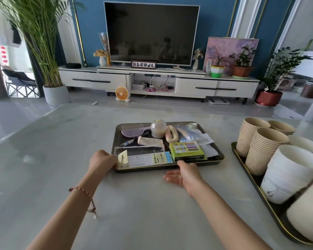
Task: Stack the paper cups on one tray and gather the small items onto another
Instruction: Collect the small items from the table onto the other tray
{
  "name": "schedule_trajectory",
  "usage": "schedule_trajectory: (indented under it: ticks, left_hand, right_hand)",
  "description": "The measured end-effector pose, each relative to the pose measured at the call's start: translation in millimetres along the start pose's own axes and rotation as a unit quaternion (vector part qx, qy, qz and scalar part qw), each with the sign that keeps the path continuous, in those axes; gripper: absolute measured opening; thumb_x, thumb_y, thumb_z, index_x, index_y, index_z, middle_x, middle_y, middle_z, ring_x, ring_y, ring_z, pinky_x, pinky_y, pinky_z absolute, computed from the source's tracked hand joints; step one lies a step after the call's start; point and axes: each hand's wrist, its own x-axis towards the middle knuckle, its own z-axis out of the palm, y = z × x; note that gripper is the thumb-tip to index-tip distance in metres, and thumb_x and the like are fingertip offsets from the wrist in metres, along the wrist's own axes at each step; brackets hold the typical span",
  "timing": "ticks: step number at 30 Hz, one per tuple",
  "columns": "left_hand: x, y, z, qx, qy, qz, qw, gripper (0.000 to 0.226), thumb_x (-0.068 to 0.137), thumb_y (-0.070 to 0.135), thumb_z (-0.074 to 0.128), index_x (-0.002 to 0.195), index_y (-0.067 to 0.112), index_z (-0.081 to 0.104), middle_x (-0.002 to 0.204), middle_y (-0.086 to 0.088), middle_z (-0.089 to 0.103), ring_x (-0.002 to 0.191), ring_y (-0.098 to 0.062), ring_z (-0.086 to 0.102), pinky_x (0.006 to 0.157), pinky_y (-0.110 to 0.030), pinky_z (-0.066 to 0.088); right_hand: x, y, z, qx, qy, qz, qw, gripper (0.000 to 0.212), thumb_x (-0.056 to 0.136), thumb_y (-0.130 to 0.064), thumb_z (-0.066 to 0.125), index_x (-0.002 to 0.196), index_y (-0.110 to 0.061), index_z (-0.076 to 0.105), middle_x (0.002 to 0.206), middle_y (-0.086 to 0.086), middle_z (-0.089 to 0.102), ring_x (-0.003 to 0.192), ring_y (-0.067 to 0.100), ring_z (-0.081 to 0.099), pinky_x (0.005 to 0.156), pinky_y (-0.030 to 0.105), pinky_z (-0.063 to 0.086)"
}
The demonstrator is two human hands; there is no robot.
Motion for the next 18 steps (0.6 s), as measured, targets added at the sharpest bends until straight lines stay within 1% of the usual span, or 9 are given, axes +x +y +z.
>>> schedule_trajectory:
  ticks: [3,5,7,9,11,13,15,16,18]
  left_hand:
    - [-16.7,-13.0,-9.9,0.001,-0.009,-0.03,1.0,0.017,0.074,-0.002,0.056,0.063,0.006,0.045,0.063,-0.011,0.048,0.054,-0.022,0.041,0.049,-0.024,0.031]
    - [-28.4,-24.9,-19.1,0.003,-0.006,-0.038,0.999,0.012,0.073,0.0,0.059,0.071,0.004,0.047,0.067,-0.013,0.05,0.055,-0.022,0.043,0.047,-0.023,0.031]
    - [-35.1,-35.7,-25.2,0.011,-0.02,-0.048,0.999,0.014,0.075,0.004,0.06,0.083,0.003,0.049,0.07,-0.011,0.049,0.056,-0.021,0.044,0.046,-0.023,0.031]
    - [-39.4,-45.8,-36.1,0.008,-0.03,-0.063,0.998,0.021,0.075,0.005,0.059,0.094,0.001,0.051,0.072,-0.012,0.05,0.056,-0.021,0.046,0.046,-0.022,0.032]
    - [-42.6,-51.5,-41.3,0.004,-0.031,-0.074,0.997,0.021,0.078,0.005,0.056,0.098,0.002,0.05,0.074,-0.012,0.051,0.055,-0.022,0.047,0.044,-0.021,0.032]
    - [-47.4,-56.5,-45.4,0.009,-0.017,-0.075,0.997,0.018,0.081,0.008,0.054,0.096,0.005,0.045,0.071,-0.011,0.05,0.053,-0.02,0.046,0.043,-0.021,0.031]
    - [-52.3,-56.8,-41.5,0.011,-0.007,-0.075,0.997,0.013,0.086,0.011,0.049,0.095,0.007,0.041,0.072,-0.009,0.049,0.055,-0.019,0.045,0.043,-0.022,0.031]
    - [-53.8,-58.7,-41.8,0.011,-0.002,-0.079,0.997,0.013,0.088,0.012,0.047,0.097,0.006,0.04,0.075,-0.009,0.05,0.058,-0.02,0.047,0.044,-0.022,0.031]
    - [-52.9,-66.1,-46.5,-0.007,0.003,-0.099,0.995,0.025,0.089,0.013,0.043,0.11,0.0,0.042,0.09,-0.014,0.057,0.068,-0.025,0.055,0.048,-0.023,0.032]
  right_hand:
    - [-2.7,-2.8,6.2,-0.093,0.037,-0.014,0.995,0.023,0.097,-0.017,0.039,0.08,-0.003,0.044,0.069,0.019,0.059,0.043,0.025,0.061,0.033,0.023,0.048]
    - [-4.0,-2.5,14.8,-0.185,0.061,-0.04,0.98,0.024,0.091,-0.02,0.047,0.076,-0.002,0.048,0.067,0.015,0.059,0.046,0.025,0.06,0.036,0.024,0.049]
    - [-4.8,-0.3,23.8,-0.269,0.075,-0.072,0.957,0.022,0.085,-0.023,0.052,0.078,-0.002,0.055,0.067,0.01,0.059,0.046,0.024,0.058,0.041,0.025,0.049]
    - [-8.2,5.5,41.4,-0.328,0.056,-0.092,0.939,0.019,0.083,-0.025,0.055,0.08,-0.006,0.056,0.07,0.006,0.059,0.053,0.025,0.058,0.042,0.023,0.046]
    - [-9.3,11.8,59.0,-0.352,0.025,-0.091,0.931,0.02,0.083,-0.026,0.056,0.092,-0.008,0.055,0.08,0.004,0.059,0.064,0.026,0.061,0.042,0.022,0.046]
    - [-5.8,18.5,76.5,-0.361,0.018,-0.085,0.928,0.034,0.081,-0.029,0.058,0.107,-0.008,0.052,0.1,0.006,0.064,0.078,0.027,0.065,0.053,0.029,0.054]
    - [0.6,20.1,82.7,-0.376,0.034,-0.087,0.922,0.042,0.08,-0.032,0.056,0.114,-0.008,0.049,0.109,0.009,0.065,0.088,0.029,0.066,0.066,0.034,0.057]
    - [1.4,20.1,87.2,-0.388,0.027,-0.088,0.917,0.042,0.082,-0.031,0.054,0.116,-0.008,0.049,0.108,0.01,0.065,0.084,0.028,0.066,0.061,0.032,0.056]
    - [5.5,20.6,99.1,-0.405,-0.008,-0.1,0.909,0.038,0.086,-0.025,0.049,0.118,-0.006,0.05,0.096,0.011,0.065,0.062,0.021,0.062,0.041,0.021,0.045]
